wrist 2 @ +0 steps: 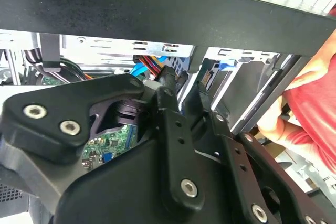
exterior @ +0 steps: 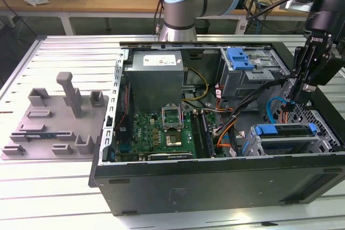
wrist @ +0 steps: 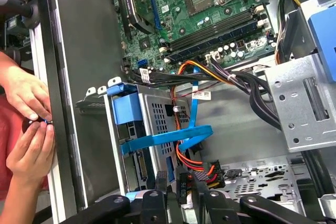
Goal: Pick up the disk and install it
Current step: 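Insert the first disk wire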
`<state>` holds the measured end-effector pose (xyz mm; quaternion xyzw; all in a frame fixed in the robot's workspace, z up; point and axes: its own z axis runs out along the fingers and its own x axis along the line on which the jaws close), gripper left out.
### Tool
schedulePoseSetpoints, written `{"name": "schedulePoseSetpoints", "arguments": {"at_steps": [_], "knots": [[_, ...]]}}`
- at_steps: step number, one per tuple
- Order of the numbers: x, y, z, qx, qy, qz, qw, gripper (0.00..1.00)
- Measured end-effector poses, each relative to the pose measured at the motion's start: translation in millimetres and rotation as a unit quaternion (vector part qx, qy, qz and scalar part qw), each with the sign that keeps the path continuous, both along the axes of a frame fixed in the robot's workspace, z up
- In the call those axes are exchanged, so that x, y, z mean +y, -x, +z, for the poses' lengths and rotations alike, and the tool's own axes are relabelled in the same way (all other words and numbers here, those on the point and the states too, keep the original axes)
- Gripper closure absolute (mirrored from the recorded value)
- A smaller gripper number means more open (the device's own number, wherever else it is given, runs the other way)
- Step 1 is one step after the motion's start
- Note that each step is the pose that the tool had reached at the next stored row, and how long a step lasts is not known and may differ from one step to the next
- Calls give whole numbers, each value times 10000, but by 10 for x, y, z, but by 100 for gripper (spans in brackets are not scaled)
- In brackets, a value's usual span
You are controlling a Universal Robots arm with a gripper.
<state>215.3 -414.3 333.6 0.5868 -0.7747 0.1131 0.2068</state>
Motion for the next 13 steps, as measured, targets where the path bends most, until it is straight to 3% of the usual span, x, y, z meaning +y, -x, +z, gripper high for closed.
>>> {"name": "schedulePoseSetpoints", "arguments": {"at_steps": [1,3,4,13], "knots": [[0,0,0,0,0,0,10000,76],[0,0,0,0,0,0,10000,76],[0,0,0,0,1,0,10000,83],[24,3,17,5,4,0,10000,83]]}}
